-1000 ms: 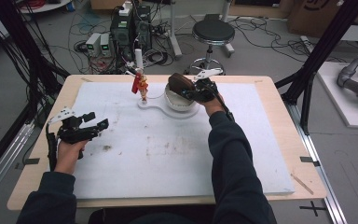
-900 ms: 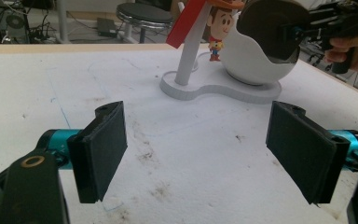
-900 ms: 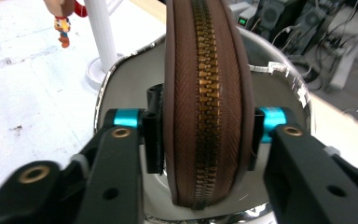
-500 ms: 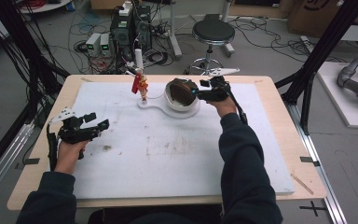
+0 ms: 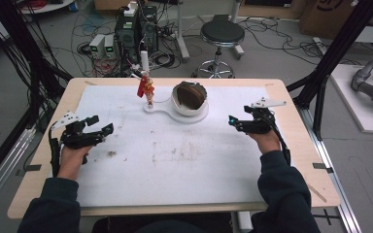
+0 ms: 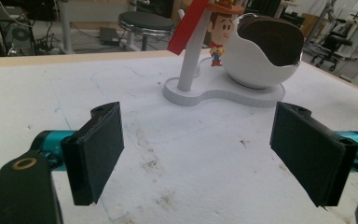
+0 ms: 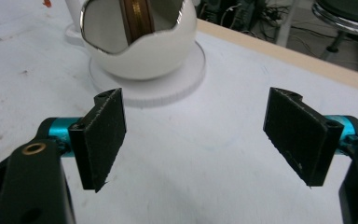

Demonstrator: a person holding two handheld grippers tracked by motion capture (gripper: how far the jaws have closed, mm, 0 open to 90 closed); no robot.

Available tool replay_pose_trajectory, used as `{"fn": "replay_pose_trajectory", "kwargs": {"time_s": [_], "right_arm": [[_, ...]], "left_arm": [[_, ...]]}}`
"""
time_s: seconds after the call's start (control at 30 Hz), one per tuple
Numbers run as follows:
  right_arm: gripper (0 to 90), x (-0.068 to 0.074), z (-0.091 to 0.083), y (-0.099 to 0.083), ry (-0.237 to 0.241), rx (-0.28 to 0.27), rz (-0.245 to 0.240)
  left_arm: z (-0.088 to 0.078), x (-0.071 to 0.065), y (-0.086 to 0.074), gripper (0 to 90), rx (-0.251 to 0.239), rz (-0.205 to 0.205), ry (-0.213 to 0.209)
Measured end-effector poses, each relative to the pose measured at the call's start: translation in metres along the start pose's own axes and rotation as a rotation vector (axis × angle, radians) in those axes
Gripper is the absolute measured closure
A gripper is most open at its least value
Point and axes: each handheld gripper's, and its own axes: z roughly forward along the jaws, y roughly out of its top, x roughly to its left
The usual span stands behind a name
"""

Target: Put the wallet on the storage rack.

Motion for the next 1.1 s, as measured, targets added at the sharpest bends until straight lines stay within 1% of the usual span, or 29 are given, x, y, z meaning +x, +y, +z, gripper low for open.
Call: {"fn": "replay_pose_trajectory", "kwargs": {"time_s": [0.03,0.07,0.17,0.2,0.23,0.37,0.4,0.47,0.53,0.57,0.6,0.7,0.8,0.87,1.1], "right_arm": [[21.2,0.000,0.000,0.000,0.000,0.000,0.000],[21.2,0.001,-0.008,-0.011,-0.016,0.003,0.010],[21.2,0.003,-0.018,-0.025,-0.029,-0.020,0.017],[21.2,0.004,-0.021,-0.028,-0.033,-0.019,0.015],[21.2,0.005,-0.024,-0.032,-0.041,-0.024,0.013],[21.2,0.006,-0.030,-0.043,-0.058,-0.027,0.015],[21.2,0.006,-0.031,-0.044,-0.059,-0.029,0.008],[21.2,0.007,-0.036,-0.044,-0.066,-0.040,0.010],[21.2,0.009,-0.040,-0.045,-0.075,-0.051,0.009],[21.2,0.010,-0.042,-0.046,-0.074,-0.056,0.014],[21.2,0.010,-0.043,-0.046,-0.074,-0.060,0.020],[21.2,0.012,-0.046,-0.048,-0.073,-0.065,0.031],[21.2,0.013,-0.046,-0.049,-0.084,-0.064,0.029],[21.2,0.013,-0.045,-0.049,-0.087,-0.063,0.033],[21.2,0.009,-0.043,-0.051,-0.097,-0.058,0.046]], "left_arm": [[0.000,0.000,0.000,17.3,-0.005,0.000,0.000],[0.001,-0.001,0.000,17.3,-0.007,0.007,0.004],[0.001,-0.001,0.000,17.0,-0.011,0.000,0.005],[0.001,-0.001,0.001,17.0,-0.010,-0.008,0.004],[0.001,-0.002,0.001,17.0,-0.006,-0.019,0.007],[0.000,-0.003,0.001,17.0,-0.009,-0.016,0.010],[0.000,-0.003,0.001,17.2,-0.009,-0.016,0.010],[-0.001,-0.006,0.002,17.3,-0.012,-0.007,0.008],[-0.002,-0.007,0.001,17.8,-0.015,-0.012,0.001],[-0.002,-0.007,0.001,18.2,-0.015,-0.012,0.001],[-0.001,-0.008,-0.001,18.2,-0.014,-0.021,-0.001],[0.000,-0.010,-0.001,18.2,-0.007,-0.014,-0.013],[0.002,-0.012,-0.001,18.2,-0.003,-0.009,-0.019],[0.004,-0.012,-0.002,18.2,0.000,-0.014,-0.020],[0.004,-0.011,-0.002,18.2,0.001,-0.024,-0.016]]}}
